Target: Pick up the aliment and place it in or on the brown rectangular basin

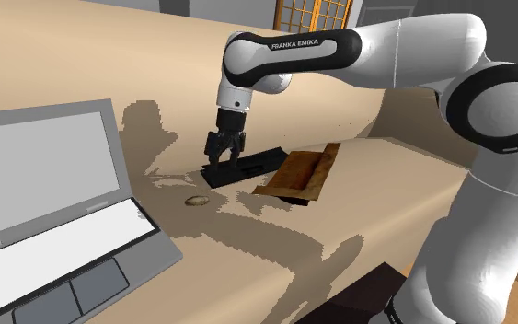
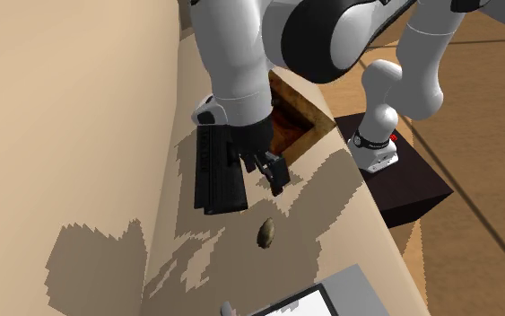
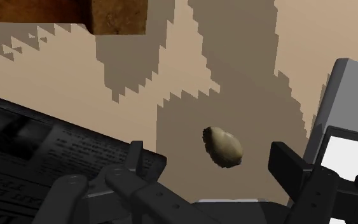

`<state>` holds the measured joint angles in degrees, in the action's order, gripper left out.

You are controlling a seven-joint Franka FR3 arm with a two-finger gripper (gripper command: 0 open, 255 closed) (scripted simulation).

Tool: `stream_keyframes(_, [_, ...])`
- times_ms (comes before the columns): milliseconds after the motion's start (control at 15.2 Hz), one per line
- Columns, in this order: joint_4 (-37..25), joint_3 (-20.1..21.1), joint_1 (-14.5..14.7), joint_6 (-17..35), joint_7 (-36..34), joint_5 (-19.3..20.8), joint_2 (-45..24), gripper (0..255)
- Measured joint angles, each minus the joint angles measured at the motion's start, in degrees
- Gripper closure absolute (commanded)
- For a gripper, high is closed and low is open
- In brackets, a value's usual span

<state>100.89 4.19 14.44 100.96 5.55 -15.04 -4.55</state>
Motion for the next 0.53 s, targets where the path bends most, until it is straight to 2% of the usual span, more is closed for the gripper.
stream_keyframes(264, [-6.51, 1.8, 1.61, -1.19, 0.33, -2.06, -7.3, 0])
stream_keyframes(528, [-6.13, 2.39, 2.22, 0.34, 0.58, -2.65, -8.86, 0])
